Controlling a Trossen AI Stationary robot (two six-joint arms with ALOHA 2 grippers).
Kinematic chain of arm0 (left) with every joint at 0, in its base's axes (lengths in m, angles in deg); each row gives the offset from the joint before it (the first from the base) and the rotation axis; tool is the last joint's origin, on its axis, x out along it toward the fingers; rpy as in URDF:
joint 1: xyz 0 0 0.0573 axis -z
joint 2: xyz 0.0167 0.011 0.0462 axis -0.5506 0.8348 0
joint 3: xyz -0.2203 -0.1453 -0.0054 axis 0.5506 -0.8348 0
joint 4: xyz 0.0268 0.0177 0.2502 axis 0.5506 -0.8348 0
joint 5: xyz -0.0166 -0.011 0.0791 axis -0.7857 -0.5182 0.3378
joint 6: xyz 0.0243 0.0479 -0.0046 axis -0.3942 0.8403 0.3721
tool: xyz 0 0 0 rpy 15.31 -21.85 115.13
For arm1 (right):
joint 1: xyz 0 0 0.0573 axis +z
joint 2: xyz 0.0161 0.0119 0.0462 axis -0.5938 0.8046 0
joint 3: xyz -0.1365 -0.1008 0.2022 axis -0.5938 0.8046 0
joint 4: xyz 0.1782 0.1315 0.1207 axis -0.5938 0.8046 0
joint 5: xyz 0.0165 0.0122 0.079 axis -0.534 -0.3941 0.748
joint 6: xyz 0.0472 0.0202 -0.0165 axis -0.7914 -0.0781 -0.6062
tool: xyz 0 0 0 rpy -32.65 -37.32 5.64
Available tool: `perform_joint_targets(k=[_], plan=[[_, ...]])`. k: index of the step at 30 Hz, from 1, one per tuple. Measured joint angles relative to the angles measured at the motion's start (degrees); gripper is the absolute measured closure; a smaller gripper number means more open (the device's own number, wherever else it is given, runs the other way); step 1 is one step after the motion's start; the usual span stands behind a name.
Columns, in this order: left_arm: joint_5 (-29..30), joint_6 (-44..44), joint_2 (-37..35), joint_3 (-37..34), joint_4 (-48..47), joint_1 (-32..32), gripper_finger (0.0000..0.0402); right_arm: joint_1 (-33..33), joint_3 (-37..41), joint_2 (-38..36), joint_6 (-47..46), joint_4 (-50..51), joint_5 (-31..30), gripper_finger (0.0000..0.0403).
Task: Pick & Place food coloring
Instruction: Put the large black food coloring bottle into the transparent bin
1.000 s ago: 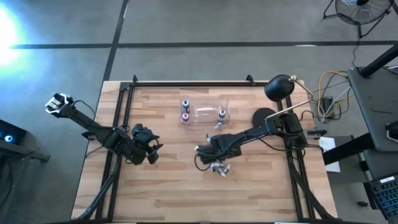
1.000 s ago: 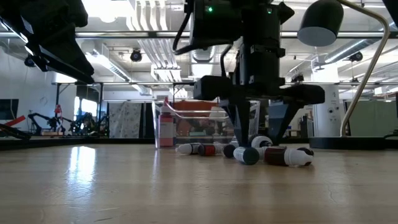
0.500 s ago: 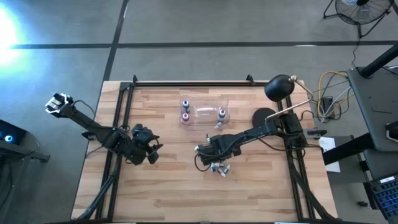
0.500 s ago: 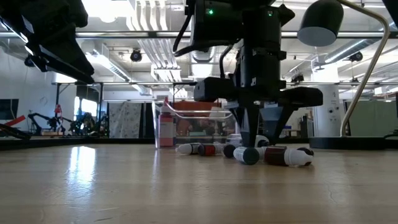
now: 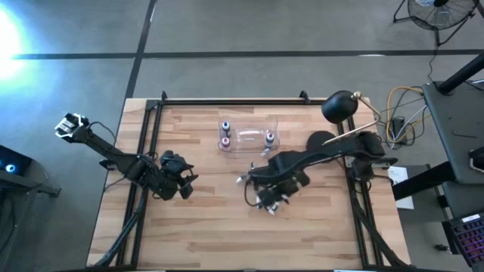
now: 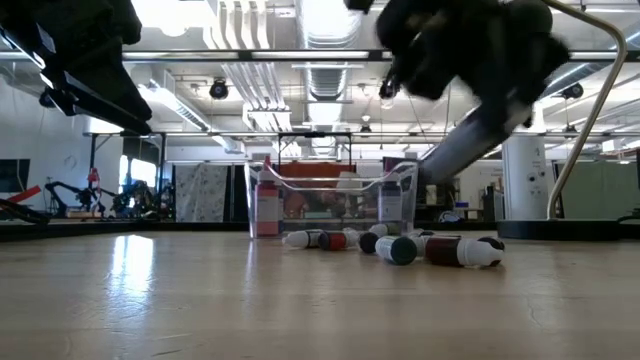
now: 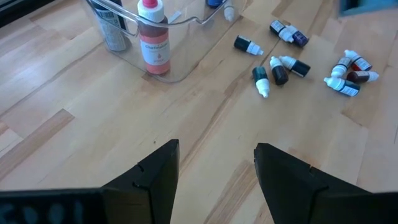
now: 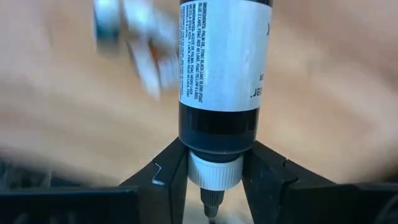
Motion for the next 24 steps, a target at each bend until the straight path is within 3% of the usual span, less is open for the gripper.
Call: perform_joint_targets(k=[7,16,19,24], plan=[[1.3,0.0,0.0,0.0,0.0,0.0,0.0218,1.6,3.2,-4.4,0.8,4.7,18.7,0.0292],[1.5,0.0,0.0,0.0,0.0,0.0,0.0218,8.8,12.1,-1.8,4.0,2.0,40.6,0.0292],[1.6,0.0,0.0,0.0,0.0,0.0,0.0218,11.2,14.9,-1.1,5.1,1.2,44.4,0.0291],[1.7,0.0,0.0,0.0,0.0,0.0,0.0218,13.4,18.7,-1.0,4.6,0.5,44.8,0.0290]])
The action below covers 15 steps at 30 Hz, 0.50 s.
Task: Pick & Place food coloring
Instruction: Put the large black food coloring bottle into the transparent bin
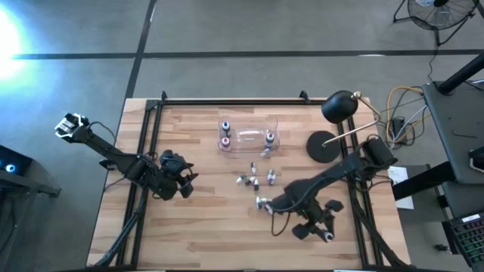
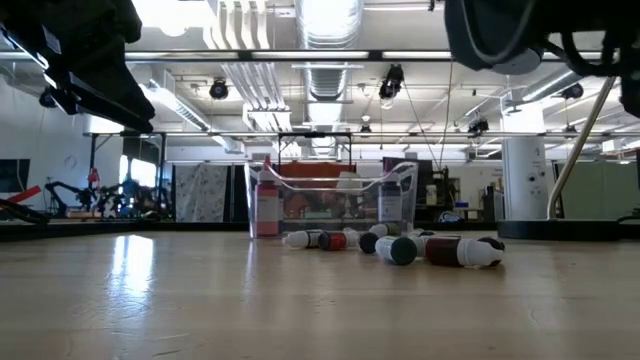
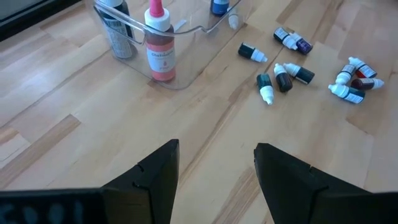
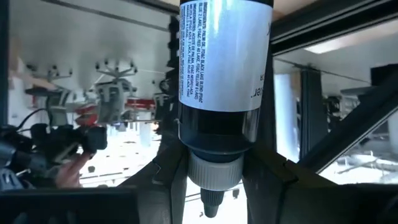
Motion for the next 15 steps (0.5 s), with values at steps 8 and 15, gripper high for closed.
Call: perform_joint_targets(k=[8,15], plan=[[0.0,0.0,0.0,0.0,0.0,0.0,0.0218,0.9,5.3,0.0,-0.5,-6.0,0.8,0.0289],[0.0,0.0,0.0,0.0,0.0,0.0,0.0218,0.8,9.5,0.0,-0.2,-7.1,1.5,0.0289]])
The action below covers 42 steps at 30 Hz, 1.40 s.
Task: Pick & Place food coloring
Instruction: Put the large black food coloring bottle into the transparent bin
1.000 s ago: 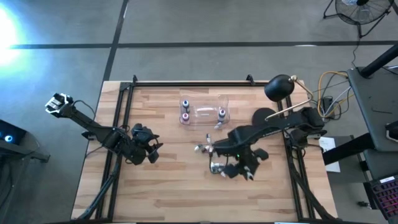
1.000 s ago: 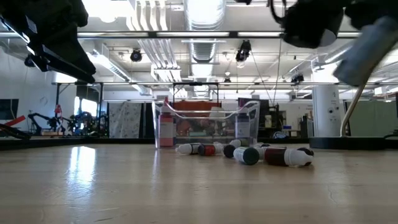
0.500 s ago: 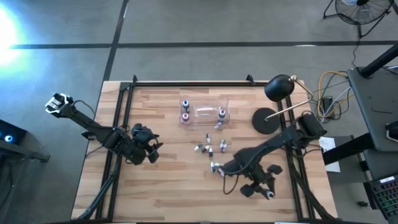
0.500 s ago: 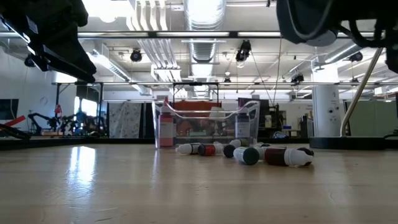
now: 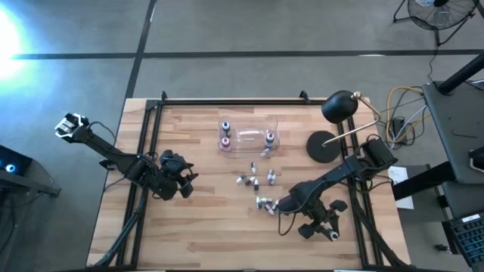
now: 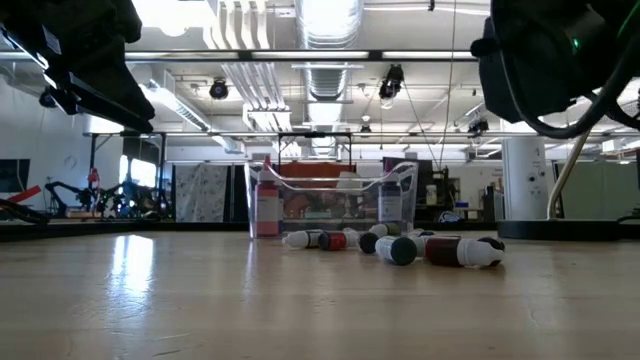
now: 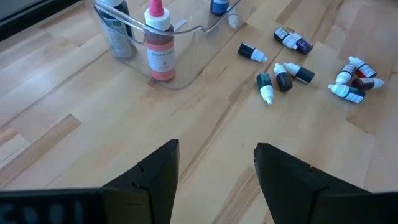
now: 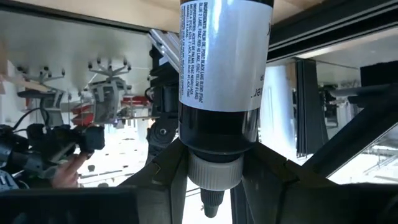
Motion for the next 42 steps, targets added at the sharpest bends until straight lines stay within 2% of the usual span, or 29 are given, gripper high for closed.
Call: perform_joint_targets(k=[11,18,33,42], plan=[[0.0,0.0,0.0,0.0,0.0,0.0,0.0218,0.0,3.2,0.0,0.2,-5.0,0.5,0.0287],[0.0,-0.2,0.0,0.0,0.0,0.0,0.0218,0.1,3.4,0.0,-0.2,-10.6,0.4,0.0270],[0.0,-0.2,0.0,0.0,0.0,0.0,0.0218,0.1,2.3,0.0,-0.5,-10.5,-0.2,0.0231],[0.0,-0.2,0.0,0.0,0.0,0.0,0.0218,0.5,-1.6,0.0,-0.5,-10.1,-6.2,0.0184]])
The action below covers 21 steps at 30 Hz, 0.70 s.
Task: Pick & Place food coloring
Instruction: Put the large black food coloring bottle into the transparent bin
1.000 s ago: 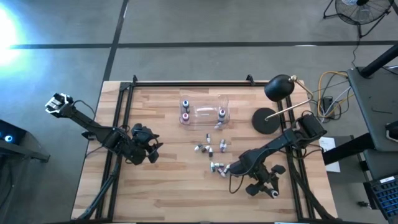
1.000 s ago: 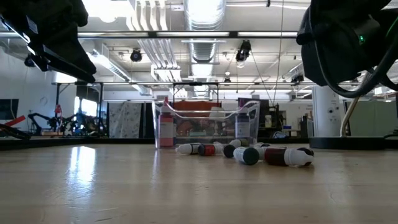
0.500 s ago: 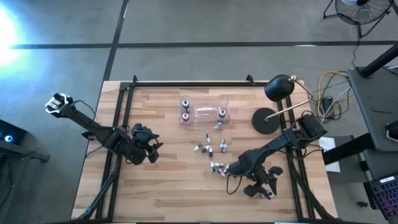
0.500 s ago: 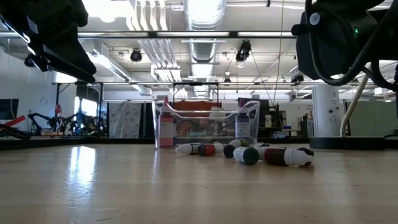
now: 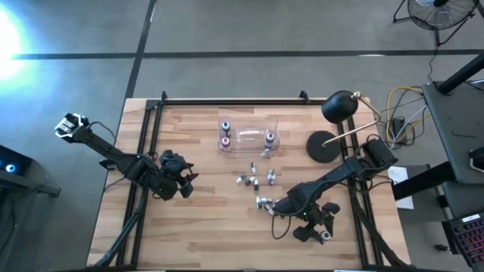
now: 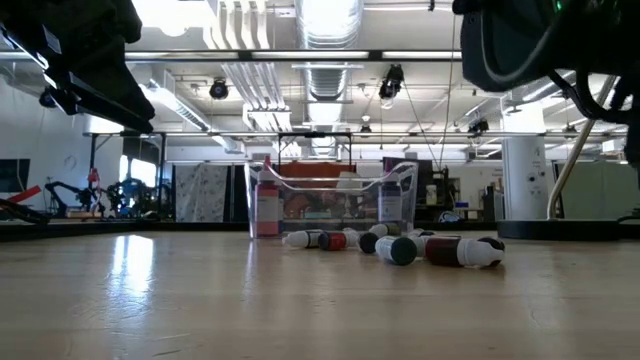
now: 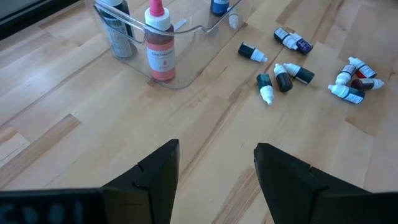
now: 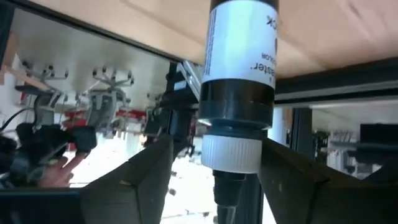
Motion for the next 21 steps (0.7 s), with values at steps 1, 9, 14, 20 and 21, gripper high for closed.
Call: perform_joint_targets(k=[1,9,14,20,21], plan=[[0.0,0.0,0.0,0.0,0.0,0.0,0.0218,0.0,-0.5,0.0,-0.2,0.1,-1.2,0.0178],[0.0,0.0,0.0,0.0,0.0,0.0,0.0218,0.7,-4.3,-0.3,-2.8,1.1,-8.3,0.0139],[0.0,0.0,0.0,0.0,0.0,0.0,0.0218,2.1,-5.6,-0.3,-5.2,4.3,-17.6,0.0120],[0.0,0.0,0.0,0.0,0.0,0.0,0.0218,4.1,-7.1,-1.3,-12.7,4.8,-25.4,0.0110],[0.0,0.0,0.0,0.0,0.0,0.0,0.0218,4.5,-7.5,-1.7,-14.4,4.7,-27.1,0.0109]])
